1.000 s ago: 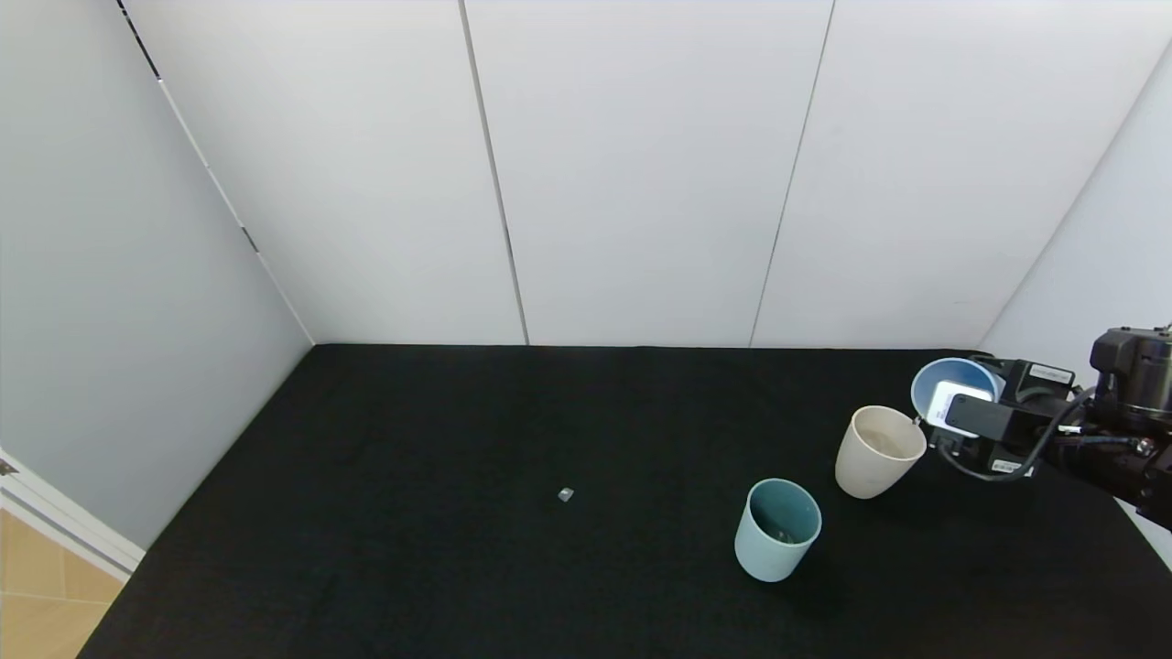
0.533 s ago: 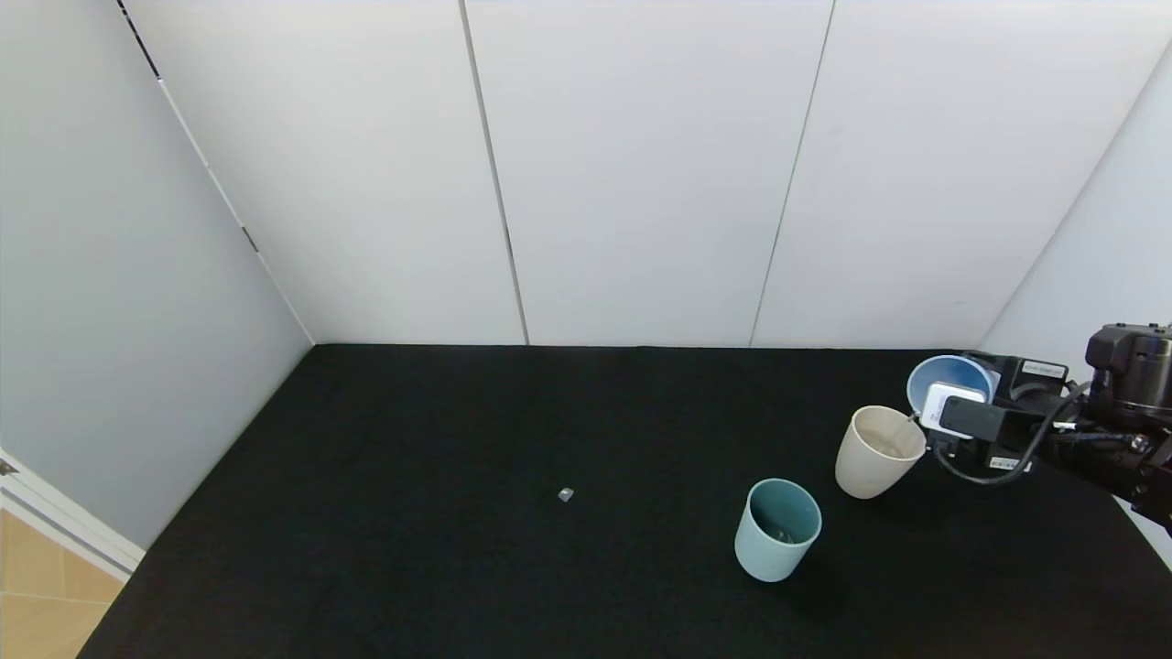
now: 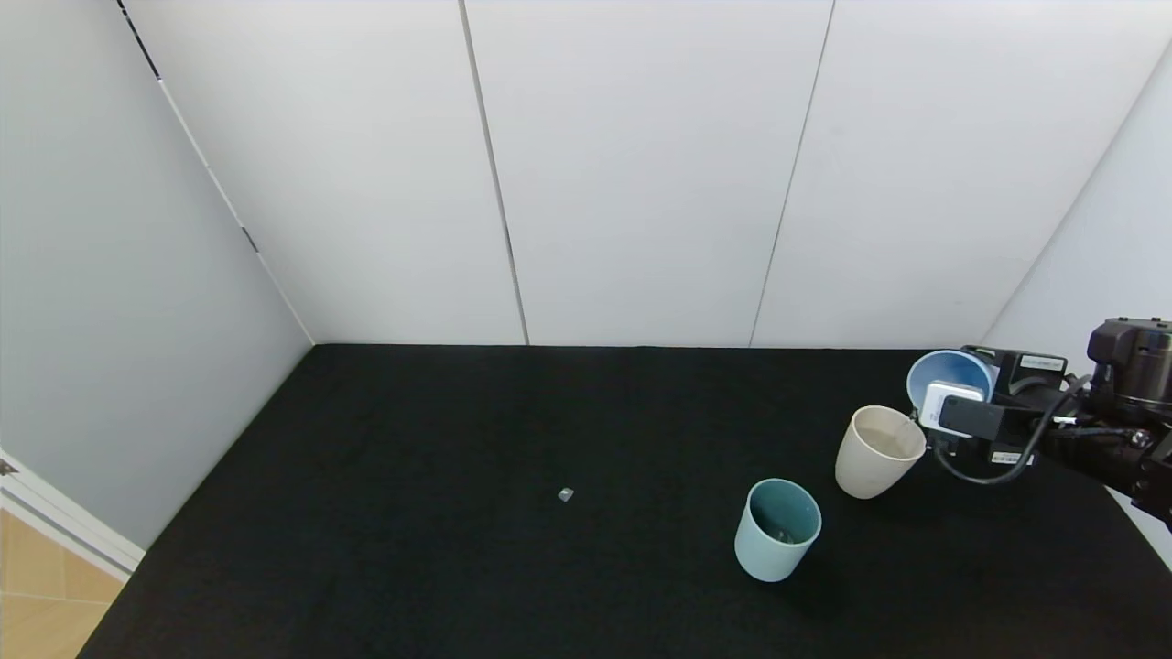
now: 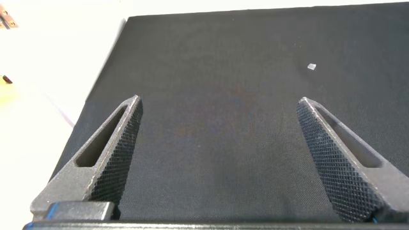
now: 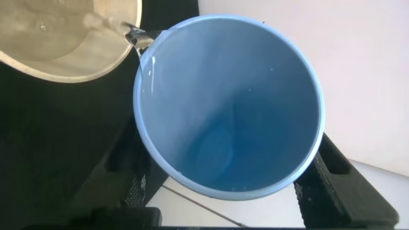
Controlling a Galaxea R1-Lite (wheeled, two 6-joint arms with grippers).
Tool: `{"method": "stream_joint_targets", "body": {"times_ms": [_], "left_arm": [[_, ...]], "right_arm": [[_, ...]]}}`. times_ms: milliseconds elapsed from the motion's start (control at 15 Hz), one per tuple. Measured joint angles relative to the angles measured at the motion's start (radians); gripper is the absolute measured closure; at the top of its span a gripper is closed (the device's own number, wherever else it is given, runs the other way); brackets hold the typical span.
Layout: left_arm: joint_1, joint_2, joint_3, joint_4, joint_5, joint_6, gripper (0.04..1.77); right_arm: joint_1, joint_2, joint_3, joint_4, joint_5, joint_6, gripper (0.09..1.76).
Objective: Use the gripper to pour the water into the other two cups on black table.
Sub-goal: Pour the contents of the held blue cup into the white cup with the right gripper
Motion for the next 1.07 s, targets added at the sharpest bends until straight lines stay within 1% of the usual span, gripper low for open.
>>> {"method": "stream_joint_targets", "body": {"times_ms": [333, 1067], "left_arm": [[0.000, 0.000, 0.000, 0.000, 0.000, 0.000, 0.09], [0.000, 0.000, 0.000, 0.000, 0.000, 0.000, 0.09]], "right_arm": [[0.005, -0.003, -0.010, 0.000, 0.000, -0.019, 0.57], [0.014, -0.007, -0.011, 0.000, 0.001, -0.019, 0.57]]}}
